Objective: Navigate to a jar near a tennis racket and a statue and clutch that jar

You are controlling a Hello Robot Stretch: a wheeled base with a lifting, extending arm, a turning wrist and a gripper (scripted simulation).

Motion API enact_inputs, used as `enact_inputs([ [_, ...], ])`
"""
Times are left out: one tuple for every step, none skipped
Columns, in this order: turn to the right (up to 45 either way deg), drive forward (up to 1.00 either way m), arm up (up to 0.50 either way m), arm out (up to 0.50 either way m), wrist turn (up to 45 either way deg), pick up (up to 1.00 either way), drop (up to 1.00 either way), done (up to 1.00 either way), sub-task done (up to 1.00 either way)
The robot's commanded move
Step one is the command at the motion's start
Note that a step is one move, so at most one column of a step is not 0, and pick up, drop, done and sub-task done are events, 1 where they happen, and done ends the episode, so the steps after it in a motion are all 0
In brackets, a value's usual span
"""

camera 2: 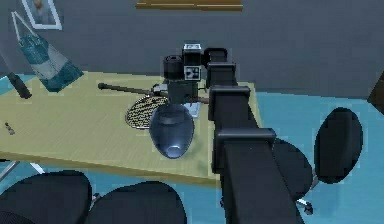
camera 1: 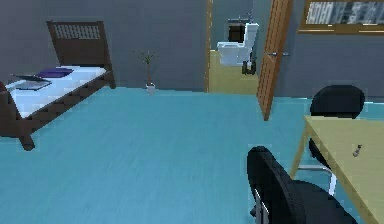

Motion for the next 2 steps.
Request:
enact_inputs([
  [0.0, 0.0, -0.28, 0.0, 0.0, 0.0, 0.0, 0.0, 0.0],
  [0.0, 0.0, 0.0, 0.0, 0.0, 1.0, 0.0, 0.0, 0.0],
])
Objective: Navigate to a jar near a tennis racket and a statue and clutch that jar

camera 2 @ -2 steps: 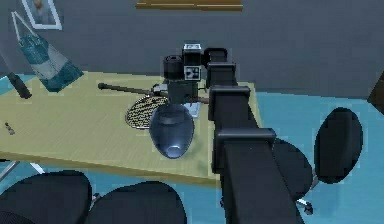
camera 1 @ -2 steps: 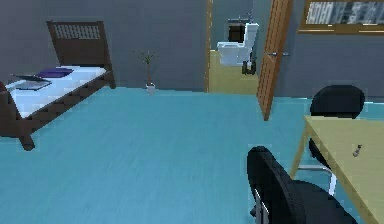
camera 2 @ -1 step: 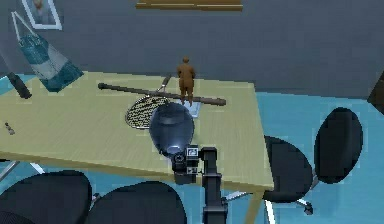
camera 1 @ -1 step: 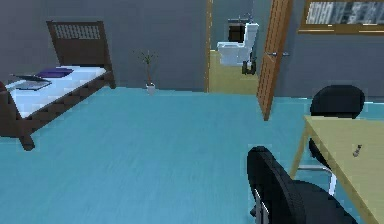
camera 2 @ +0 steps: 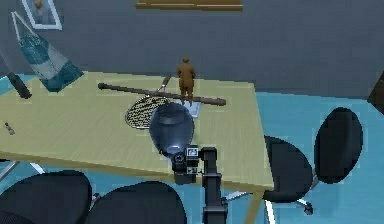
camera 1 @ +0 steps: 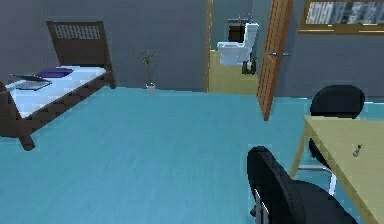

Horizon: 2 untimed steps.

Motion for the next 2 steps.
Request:
enact_inputs([
  [0.0, 0.0, 0.1, 0.0, 0.0, 0.0, 0.0, 0.0, 0.0],
  [0.0, 0.0, 0.0, 0.0, 0.0, 0.0, 0.0, 1.0, 0.0],
])
